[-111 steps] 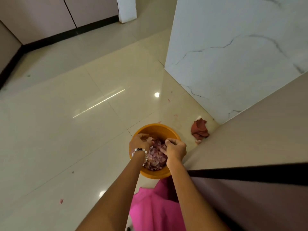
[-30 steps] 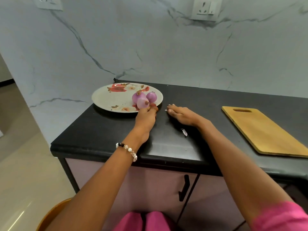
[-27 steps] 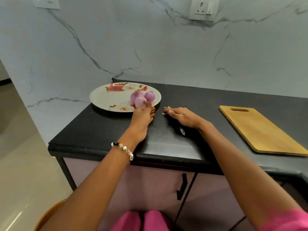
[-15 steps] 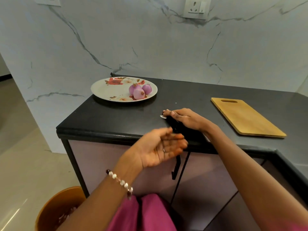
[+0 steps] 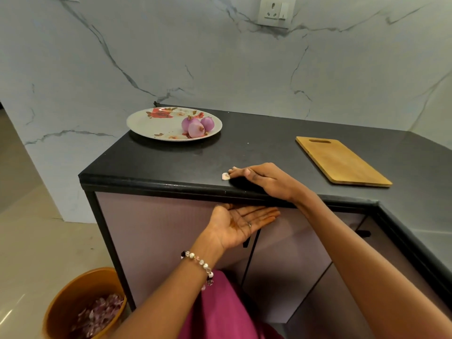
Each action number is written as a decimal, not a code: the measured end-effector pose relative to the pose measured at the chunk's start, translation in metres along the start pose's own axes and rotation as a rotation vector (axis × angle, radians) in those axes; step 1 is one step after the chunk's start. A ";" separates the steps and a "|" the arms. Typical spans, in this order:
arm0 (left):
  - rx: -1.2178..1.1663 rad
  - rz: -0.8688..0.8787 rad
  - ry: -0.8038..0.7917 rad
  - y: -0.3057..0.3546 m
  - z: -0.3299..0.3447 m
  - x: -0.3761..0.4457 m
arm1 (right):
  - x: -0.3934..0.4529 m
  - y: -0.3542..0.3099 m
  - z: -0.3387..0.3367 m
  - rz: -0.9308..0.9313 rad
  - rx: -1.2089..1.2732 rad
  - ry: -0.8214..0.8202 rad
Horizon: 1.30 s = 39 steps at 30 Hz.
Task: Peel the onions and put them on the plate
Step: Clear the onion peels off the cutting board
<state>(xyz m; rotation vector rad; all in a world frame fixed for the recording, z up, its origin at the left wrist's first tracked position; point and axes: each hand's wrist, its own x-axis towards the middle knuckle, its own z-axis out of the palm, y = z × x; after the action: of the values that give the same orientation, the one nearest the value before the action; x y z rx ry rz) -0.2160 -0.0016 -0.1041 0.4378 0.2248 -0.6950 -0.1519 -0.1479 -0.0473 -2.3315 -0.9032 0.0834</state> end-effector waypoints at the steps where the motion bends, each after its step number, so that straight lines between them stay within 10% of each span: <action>1: -0.007 -0.002 -0.006 0.002 0.000 0.000 | -0.005 -0.001 0.002 -0.017 0.072 0.013; 5: -0.006 -0.028 -0.011 0.006 0.000 0.001 | -0.002 -0.009 0.008 -0.051 0.363 0.125; 13: 0.003 0.025 -0.002 0.010 -0.001 0.002 | 0.021 -0.021 0.017 -0.135 0.099 -0.049; 20: -0.210 -0.059 -0.036 0.010 -0.001 0.002 | -0.010 -0.014 0.006 -0.108 0.577 0.114; 26: -0.171 -0.012 -0.107 0.008 0.002 0.003 | -0.018 -0.007 0.019 0.051 0.170 0.261; 30: -0.122 0.071 -0.091 0.007 0.003 0.001 | -0.031 -0.021 0.033 -0.072 0.389 0.174; 39: -0.082 0.134 0.116 0.019 -0.027 -0.022 | -0.031 -0.064 0.098 0.004 0.900 0.661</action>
<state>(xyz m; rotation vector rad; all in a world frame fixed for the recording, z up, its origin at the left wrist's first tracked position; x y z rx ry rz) -0.2219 0.0360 -0.1143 0.4114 0.3290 -0.5277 -0.2401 -0.0788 -0.0937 -1.3683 -0.3861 -0.2268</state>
